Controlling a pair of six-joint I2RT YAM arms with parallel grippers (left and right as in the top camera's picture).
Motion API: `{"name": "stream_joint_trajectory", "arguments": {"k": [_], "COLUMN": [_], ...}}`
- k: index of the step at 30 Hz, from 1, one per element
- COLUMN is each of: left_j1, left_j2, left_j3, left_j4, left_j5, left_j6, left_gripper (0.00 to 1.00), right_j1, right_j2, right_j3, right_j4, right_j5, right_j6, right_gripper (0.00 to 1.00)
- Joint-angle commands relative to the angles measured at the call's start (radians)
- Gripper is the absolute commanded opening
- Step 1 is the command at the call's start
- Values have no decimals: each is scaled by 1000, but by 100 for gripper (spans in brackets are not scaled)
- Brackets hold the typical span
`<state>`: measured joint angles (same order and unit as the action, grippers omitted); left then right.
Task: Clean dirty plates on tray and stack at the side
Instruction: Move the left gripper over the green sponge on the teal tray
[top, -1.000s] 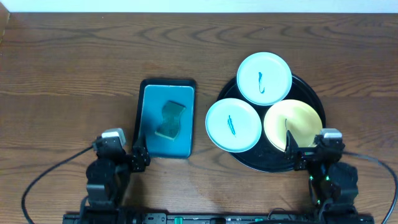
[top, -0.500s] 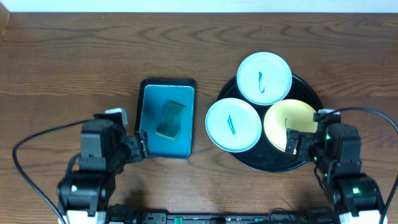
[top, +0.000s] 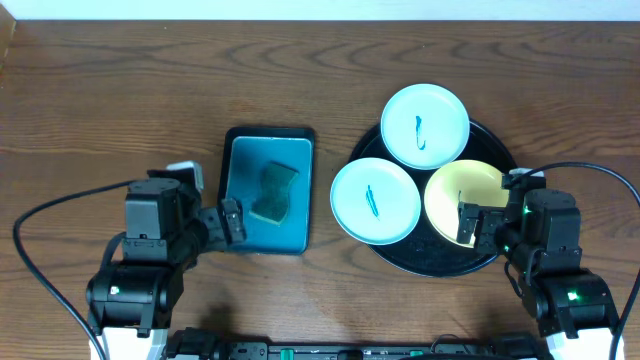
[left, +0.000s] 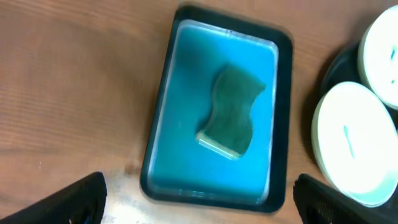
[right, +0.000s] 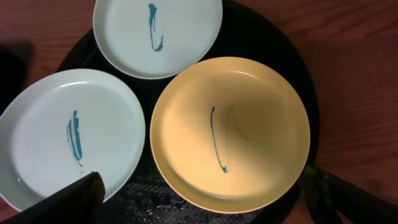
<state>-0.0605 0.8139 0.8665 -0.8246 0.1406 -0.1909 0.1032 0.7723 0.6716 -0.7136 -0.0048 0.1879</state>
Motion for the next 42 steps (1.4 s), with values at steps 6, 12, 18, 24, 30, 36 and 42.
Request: {"name": "stream_joint_trajectory", "arguments": {"k": [6,12,18,24,30,36,42], "left_j1": [1,-62,-172,-250,-287,-319,-320], "left_j2": [55,242,440,597,703,777,821], "left_j3": [25,25,25,25,25,25,25], "left_j4": [174,276,339,384,429,444,455], "left_j5": [2,0,-103,-228,-227,-228,-228], "left_j6": [-6,23,41,40,40,40,40], "left_gripper": [97,96,95,89,89,88,80], "right_j1": [-5,-5,-5,-5,-5,-5,-5], "right_j2": [0,0,0,0,0,0,0], "right_j3": [19,19,19,19,19,19,19], "right_j4": [7,22,22,21,20,18,17], "right_j5": [-8,-7,-7,-7,-7,-7,-7], "right_j6": [24,44,44,44,44,44,43], "right_gripper": [99,99,99,99,99,99,99]}}
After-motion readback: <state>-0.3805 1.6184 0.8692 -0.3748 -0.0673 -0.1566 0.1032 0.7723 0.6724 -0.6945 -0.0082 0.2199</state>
